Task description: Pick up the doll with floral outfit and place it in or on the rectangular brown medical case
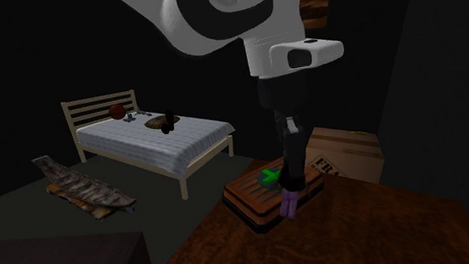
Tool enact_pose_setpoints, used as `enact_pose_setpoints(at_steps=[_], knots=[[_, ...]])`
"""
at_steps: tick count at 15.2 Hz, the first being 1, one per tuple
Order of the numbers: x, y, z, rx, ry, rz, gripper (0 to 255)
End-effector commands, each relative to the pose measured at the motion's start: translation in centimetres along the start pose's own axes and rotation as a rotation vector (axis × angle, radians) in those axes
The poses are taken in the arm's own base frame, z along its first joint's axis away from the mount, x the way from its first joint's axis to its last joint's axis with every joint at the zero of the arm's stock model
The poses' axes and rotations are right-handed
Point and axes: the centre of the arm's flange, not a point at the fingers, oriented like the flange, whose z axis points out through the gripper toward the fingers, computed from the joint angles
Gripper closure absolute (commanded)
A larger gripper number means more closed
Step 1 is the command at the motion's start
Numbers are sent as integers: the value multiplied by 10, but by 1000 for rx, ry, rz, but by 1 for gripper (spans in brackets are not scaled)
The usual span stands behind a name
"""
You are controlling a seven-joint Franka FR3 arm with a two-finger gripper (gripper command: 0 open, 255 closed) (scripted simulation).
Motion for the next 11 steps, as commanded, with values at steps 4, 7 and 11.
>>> enact_pose_setpoints(at_steps=[4, 7, 11], knots=[[4, 0, -26, 0, 0, 0, 255], [5, -25, -33, 0, 0, 0, 255], [7, -77, -46, 0, 0, 0, 255]])
